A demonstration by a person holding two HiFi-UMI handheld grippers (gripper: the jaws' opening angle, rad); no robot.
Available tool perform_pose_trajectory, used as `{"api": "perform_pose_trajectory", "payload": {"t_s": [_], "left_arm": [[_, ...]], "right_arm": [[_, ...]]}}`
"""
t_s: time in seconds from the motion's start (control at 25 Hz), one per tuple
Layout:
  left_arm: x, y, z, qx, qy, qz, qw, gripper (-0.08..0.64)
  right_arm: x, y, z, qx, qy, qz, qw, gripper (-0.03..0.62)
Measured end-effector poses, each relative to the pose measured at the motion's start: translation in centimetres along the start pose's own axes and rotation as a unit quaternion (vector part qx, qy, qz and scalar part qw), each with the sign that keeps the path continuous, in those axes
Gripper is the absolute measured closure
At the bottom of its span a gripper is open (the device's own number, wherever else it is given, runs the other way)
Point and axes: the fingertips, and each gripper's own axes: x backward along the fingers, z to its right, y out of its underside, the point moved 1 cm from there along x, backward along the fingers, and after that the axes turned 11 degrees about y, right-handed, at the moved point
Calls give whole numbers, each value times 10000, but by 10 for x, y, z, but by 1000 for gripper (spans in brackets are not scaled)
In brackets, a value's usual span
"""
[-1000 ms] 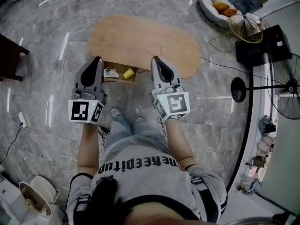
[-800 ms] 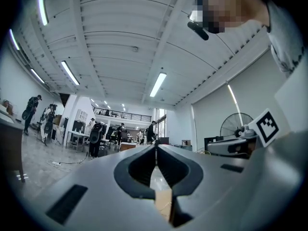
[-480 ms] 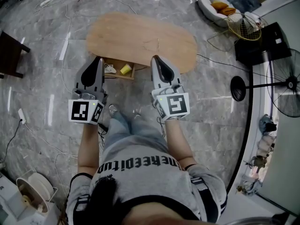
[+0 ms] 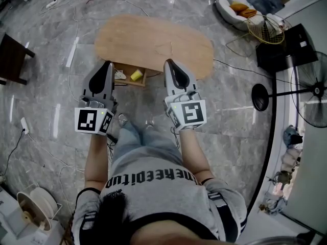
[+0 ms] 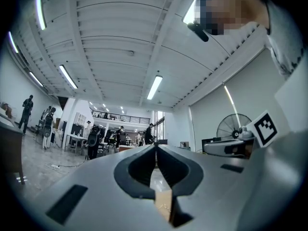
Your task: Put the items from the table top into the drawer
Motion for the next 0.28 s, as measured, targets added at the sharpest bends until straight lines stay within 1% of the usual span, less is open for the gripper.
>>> {"api": "perform_pose_trajectory", "payload": {"t_s": [0.28], "left_arm": [[-2,-8,5,9,-67,85,9999,548]], "right_arm": [[6,-8,8,-55,23,39,10000,592]]}}
